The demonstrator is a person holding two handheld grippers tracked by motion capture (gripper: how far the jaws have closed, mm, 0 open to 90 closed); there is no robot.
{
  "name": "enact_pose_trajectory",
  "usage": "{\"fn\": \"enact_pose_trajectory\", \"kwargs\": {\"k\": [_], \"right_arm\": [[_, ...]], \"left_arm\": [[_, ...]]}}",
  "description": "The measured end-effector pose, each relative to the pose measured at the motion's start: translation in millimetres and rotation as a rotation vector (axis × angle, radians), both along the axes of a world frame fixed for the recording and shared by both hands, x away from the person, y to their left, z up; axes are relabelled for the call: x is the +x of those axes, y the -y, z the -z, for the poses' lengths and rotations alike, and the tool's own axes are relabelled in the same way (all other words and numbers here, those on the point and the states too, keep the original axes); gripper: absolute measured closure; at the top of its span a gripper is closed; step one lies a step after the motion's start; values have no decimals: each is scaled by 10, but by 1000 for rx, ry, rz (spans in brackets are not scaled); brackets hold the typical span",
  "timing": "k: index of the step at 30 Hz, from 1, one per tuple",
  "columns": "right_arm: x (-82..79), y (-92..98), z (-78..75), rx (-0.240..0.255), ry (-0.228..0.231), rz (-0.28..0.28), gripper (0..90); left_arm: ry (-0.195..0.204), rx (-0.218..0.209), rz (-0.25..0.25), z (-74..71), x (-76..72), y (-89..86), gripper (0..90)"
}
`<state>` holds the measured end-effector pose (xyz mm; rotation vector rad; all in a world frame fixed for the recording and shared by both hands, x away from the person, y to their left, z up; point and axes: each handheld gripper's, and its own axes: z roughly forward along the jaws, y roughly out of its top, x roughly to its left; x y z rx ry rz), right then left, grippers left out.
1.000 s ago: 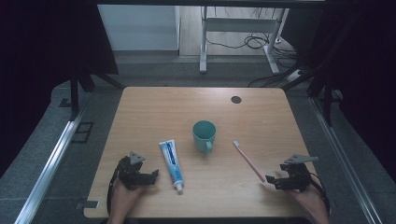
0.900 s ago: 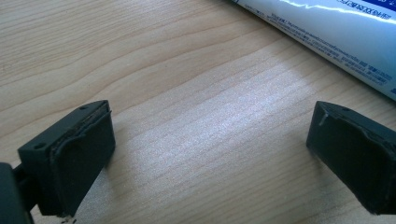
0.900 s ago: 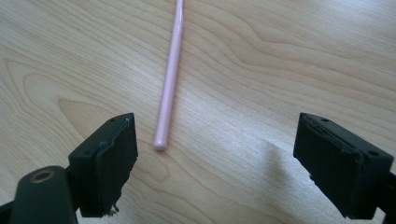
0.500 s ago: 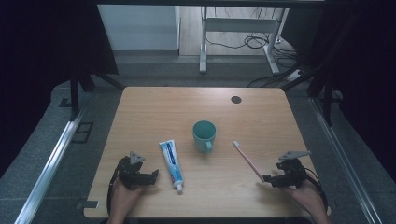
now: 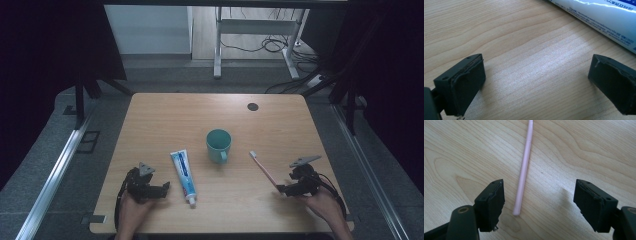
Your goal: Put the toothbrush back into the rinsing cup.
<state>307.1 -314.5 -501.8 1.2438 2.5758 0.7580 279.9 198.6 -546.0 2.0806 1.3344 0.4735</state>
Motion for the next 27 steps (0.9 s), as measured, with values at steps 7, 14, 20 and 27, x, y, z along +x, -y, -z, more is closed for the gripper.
{"fn": "enact_pose_trajectory", "kwargs": {"k": [7, 14, 20, 27], "right_arm": [[64, -69, -40, -27, -14, -16, 275], [137, -140, -42, -63, -43, -29, 296], [199, -229, -42, -89, -65, -47, 300], [285, -336, -47, -129, -102, -64, 301]], "left_arm": [[0, -1, 0, 0, 0, 0, 11], [-1, 1, 1, -1, 0, -1, 11], [0, -1, 0, 0, 0, 0, 11], [-1, -1, 0, 0, 0, 0, 11]]}}
